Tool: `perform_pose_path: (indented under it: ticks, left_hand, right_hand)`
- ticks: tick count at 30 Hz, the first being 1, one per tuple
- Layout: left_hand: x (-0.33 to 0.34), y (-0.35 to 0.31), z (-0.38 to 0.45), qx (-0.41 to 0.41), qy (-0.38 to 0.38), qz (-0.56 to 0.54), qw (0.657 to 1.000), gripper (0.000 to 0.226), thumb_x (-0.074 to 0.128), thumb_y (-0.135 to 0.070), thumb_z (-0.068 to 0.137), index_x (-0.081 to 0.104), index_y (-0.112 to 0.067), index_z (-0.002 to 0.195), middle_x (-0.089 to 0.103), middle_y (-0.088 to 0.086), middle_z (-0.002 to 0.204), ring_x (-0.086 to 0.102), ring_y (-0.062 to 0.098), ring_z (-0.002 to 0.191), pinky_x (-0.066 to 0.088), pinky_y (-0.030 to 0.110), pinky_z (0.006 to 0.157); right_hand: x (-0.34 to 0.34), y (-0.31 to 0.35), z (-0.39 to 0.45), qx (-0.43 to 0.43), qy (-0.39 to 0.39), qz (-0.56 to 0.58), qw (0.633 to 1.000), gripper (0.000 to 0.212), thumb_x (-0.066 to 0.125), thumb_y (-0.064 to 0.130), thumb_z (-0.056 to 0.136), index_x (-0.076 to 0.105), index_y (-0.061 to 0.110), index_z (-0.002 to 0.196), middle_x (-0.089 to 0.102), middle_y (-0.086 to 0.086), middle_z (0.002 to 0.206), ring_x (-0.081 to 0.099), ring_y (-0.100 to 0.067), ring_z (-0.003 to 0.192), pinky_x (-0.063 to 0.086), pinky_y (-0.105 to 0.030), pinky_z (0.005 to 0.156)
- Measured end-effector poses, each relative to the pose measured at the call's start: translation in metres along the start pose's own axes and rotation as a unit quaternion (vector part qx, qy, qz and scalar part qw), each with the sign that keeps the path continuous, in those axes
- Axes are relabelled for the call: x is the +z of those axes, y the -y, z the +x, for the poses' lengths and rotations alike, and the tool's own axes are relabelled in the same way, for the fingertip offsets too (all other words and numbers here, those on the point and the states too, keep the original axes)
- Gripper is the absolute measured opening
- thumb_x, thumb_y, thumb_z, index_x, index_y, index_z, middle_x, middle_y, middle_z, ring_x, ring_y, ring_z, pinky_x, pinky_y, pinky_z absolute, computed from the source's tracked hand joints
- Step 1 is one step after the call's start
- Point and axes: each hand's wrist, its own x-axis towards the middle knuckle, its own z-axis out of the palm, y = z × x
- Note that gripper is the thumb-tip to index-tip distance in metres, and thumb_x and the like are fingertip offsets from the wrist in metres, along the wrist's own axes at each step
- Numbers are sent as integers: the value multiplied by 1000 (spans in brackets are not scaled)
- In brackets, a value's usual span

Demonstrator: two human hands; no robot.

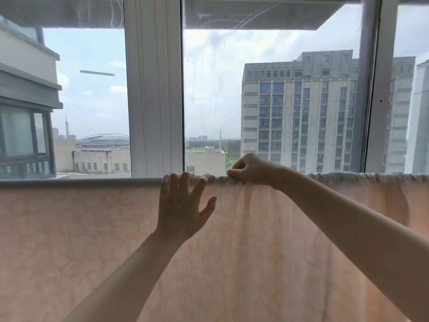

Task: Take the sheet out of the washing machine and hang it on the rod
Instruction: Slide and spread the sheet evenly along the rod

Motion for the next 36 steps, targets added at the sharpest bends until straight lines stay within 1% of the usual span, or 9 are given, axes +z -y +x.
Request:
perform_pose_path:
  ticks: [3,5,8,12,16,21,27,32,36]
  left_hand:
    - [0,1,-1,8,-7,3,1000,51,46,-55,89,57,-18,122,55,11,109,51,31,100,40,51,95]
    - [0,1,-2,9,-1,3,1000,52,45,-55,91,57,-18,125,55,11,111,51,31,102,40,51,95]
    - [3,-4,2,3,18,12,1000,54,43,-56,91,56,-19,128,54,11,113,50,32,104,40,52,95]
    - [6,-24,13,15,42,15,999,53,40,-57,91,54,-18,125,54,10,114,50,32,105,40,52,95]
    - [10,-53,18,27,48,-4,998,55,38,-57,92,55,-16,124,55,10,113,50,33,104,40,52,95]
    - [20,-60,18,4,11,-25,1000,50,42,-56,91,59,-19,120,57,9,113,52,34,106,38,54,99]
    - [23,-53,15,11,-31,-31,999,41,39,-45,93,59,-17,115,55,10,109,51,33,103,38,52,98]
    - [23,-49,15,8,-28,-29,999,40,40,-41,89,59,-16,114,54,10,109,50,33,102,38,52,98]
    - [25,-49,16,4,-24,-21,999,42,41,-46,91,59,-17,116,55,10,109,50,33,102,39,52,98]
  right_hand:
    - [7,-1,-2,-35,-85,-14,996,21,63,20,91,75,6,82,70,-9,77,58,-16,65,55,-39,73]
    - [13,-3,-6,-50,-142,-33,988,25,60,17,93,70,1,76,67,-12,73,61,-22,68,55,-44,77]
    - [15,-9,-11,-69,-186,-32,980,25,56,12,95,67,-4,79,65,-14,77,61,-25,75,53,-43,80]
    - [12,-15,-16,-96,-194,-61,974,21,57,11,95,68,-4,86,66,-13,84,60,-22,77,54,-37,80]
    - [11,-19,-18,-106,-190,-64,974,19,58,11,94,68,-1,85,64,-8,80,59,-17,74,53,-33,79]
    - [7,-28,-28,-120,-200,-49,971,16,55,8,94,70,2,93,61,2,82,55,-8,73,45,-18,72]
    - [0,-46,-37,-106,-172,-41,979,14,56,7,93,68,5,100,65,-3,94,61,-13,83,51,-16,76]
    - [-7,-51,-39,-104,-140,-15,985,14,64,10,90,68,6,103,66,3,93,61,0,80,48,-5,74]
    - [2,-51,-38,-109,-181,-11,977,4,64,10,90,65,12,93,68,1,91,65,-6,82,54,-16,78]
